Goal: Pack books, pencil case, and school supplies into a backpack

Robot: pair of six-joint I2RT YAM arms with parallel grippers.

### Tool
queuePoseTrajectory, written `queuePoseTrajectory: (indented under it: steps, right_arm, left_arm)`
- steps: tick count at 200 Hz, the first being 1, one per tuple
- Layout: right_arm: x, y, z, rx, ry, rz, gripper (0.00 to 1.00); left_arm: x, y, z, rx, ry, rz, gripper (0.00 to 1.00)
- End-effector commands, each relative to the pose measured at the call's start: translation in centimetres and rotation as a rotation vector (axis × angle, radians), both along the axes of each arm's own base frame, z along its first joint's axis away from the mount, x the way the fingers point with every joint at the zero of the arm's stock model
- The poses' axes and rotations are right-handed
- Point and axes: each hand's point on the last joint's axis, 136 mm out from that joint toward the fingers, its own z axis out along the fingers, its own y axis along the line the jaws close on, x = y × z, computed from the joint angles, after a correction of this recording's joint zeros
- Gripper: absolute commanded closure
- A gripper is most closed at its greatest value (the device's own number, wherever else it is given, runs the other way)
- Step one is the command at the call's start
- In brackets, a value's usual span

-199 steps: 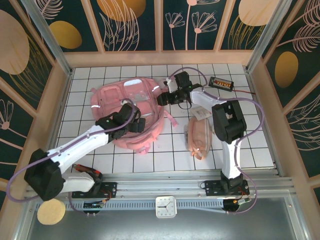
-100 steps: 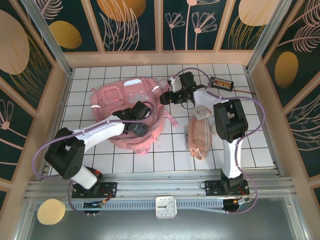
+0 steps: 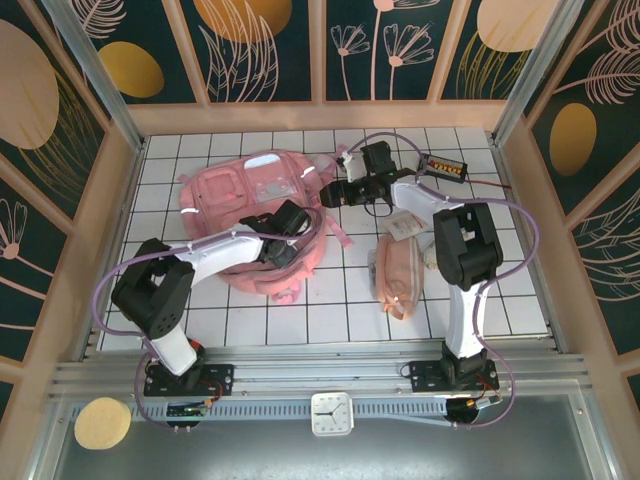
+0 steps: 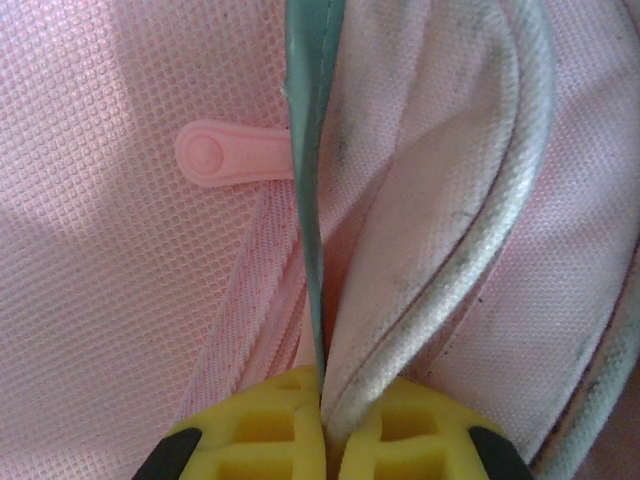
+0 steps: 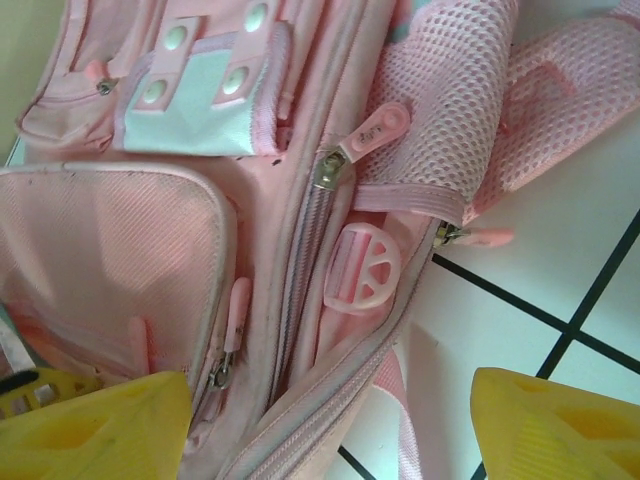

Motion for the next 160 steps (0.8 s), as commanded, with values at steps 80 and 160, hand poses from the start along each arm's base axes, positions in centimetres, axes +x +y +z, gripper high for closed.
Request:
queuePoseTrajectory:
  steps: [80,160]
  right_arm:
    - [-1.3,-0.1,6.3,-0.108,-0.643,0.479,0.12]
    - [-3.9,4.2,2.1,-0.128,-0.723,0.724,0.08]
  left_arm:
    - [-4.9,1.1,10.3,-0.151,-0.162,-0.286,1.00]
    - [-5.3,2.2,11.7,-0.124,-0.260,-0.327,1.00]
